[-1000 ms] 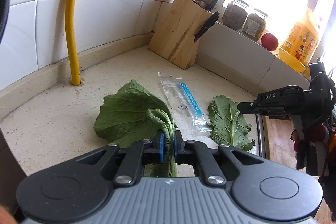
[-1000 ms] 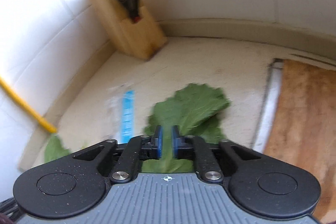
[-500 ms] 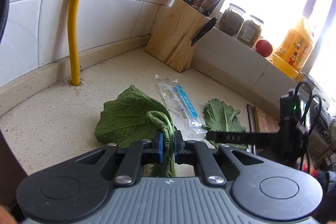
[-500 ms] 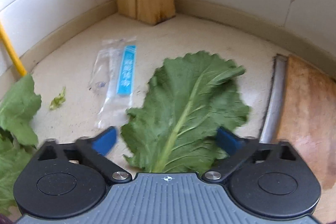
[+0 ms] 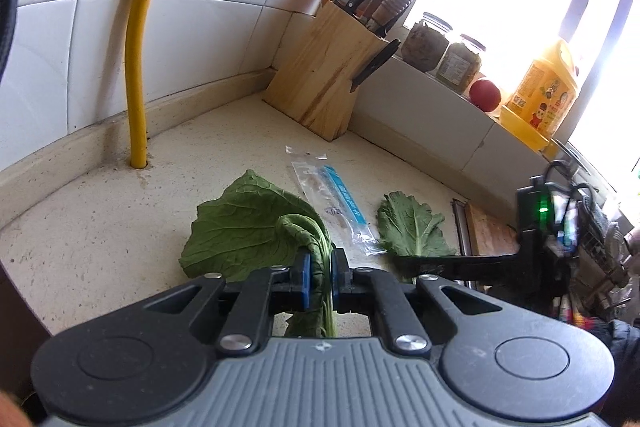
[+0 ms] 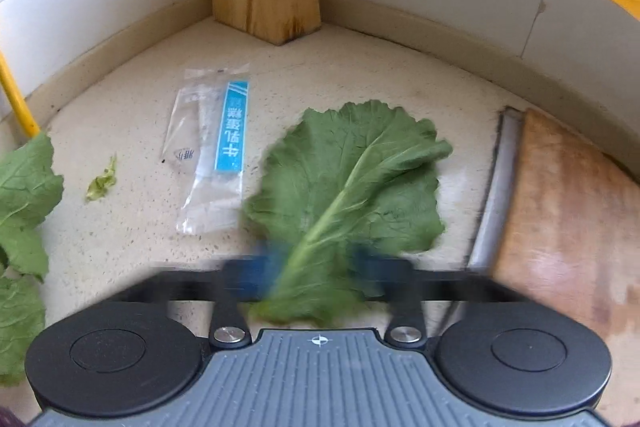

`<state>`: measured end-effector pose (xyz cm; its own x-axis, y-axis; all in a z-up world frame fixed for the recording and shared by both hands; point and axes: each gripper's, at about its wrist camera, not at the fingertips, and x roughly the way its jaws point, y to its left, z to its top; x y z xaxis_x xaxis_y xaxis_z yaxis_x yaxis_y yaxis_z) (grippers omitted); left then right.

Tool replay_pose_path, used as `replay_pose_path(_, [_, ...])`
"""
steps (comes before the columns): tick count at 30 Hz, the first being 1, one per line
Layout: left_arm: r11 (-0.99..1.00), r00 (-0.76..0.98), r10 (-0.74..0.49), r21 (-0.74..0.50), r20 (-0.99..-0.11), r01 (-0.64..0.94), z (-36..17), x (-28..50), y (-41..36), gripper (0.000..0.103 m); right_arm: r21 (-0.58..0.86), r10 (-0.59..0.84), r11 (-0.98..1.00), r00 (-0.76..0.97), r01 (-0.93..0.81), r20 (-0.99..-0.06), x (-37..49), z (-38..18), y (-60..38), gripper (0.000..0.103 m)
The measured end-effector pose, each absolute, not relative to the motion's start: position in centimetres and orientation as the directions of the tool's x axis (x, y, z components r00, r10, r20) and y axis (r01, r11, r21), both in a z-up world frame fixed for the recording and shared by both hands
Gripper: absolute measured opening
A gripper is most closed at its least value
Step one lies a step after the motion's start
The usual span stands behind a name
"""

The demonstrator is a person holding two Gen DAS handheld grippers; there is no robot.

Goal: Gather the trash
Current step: 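Hold the leaf with the left gripper while the right gripper grasps another leaf's stem, then lift both held leafy green leaves off the counter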

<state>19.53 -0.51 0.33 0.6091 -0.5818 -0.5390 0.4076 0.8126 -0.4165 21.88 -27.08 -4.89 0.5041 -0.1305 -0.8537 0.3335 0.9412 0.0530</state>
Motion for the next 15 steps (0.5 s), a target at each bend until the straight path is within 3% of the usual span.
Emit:
replay_pose_path(4, [0.8, 0.594, -0.599, -0.43, -0.537, 0.418, 0.1, 19.8, 0.0, 0.007, 0.049, -0.132, 0.941, 0.496, 0.335, -0.858, 21.1, -4.5, -27.2, 0.014])
replay_pose_path(10, [0.819, 0.637, -0.572, -0.39, -0.516, 0.42, 0.9, 19.1, 0.9, 0.007, 0.225, -0.007, 0.919, 0.583, 0.324, -0.813, 20.1, -1.7, -28.3, 0.013])
replay_pose_path(15, [0.857, 0.687, -0.511, -0.37, -0.517, 0.359, 1.5, 18.4, 1.3, 0.007, 0.442, 0.16, 0.858, 0.68, 0.263, -0.716, 19.2, 0.7, -29.9, 0.013])
